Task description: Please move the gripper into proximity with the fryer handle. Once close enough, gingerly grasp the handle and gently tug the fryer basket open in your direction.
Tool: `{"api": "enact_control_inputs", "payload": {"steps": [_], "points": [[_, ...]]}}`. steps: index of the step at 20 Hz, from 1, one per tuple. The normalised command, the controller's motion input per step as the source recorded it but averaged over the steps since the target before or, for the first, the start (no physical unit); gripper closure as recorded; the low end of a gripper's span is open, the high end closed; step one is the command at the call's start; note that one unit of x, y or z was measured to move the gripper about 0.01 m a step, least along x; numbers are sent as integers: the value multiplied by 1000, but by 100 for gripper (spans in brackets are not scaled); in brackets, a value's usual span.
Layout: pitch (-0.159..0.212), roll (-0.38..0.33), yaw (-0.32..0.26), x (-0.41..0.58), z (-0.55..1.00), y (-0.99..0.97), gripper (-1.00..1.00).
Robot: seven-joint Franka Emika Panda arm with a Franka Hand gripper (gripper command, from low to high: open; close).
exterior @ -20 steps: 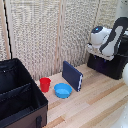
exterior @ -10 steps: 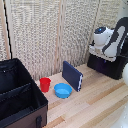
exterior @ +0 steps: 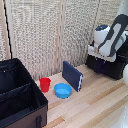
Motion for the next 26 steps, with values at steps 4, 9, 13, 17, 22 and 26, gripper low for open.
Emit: {"api": "enact_control_inputs", "payload": {"steps": [4,9,13,17,22,26], "points": [[-50,0,-32,-258,342,859,100],[-43,2,-73,-77,200,853,100],[-1,25,-116,119,-49,794,100],[8,7,-136,317,-159,659,100],[3,1,-160,378,-211,521,100],[-9,2,-211,300,-118,349,-100]]}}
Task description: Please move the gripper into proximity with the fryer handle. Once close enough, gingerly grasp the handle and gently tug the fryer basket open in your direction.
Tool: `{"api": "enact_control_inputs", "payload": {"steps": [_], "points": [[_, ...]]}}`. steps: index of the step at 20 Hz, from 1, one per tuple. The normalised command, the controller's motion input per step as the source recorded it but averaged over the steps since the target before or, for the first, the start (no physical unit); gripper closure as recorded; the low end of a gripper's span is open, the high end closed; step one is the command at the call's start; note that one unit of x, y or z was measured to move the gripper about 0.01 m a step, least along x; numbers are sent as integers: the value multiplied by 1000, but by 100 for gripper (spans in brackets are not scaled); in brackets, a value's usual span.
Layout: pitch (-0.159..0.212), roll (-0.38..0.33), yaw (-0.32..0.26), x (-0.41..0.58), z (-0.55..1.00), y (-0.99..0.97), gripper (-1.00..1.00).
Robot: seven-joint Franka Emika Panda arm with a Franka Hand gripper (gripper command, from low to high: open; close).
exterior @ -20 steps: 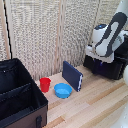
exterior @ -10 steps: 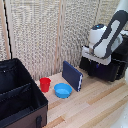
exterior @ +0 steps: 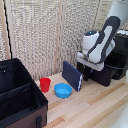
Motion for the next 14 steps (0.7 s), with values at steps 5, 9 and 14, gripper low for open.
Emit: {"api": "enact_control_inputs", "payload": {"steps": [5,9,14], "points": [[19,-6,-115,-5,424,7,-100],[149,-3,-7,-4,752,45,-100],[167,0,-2,7,703,131,-100]]}}
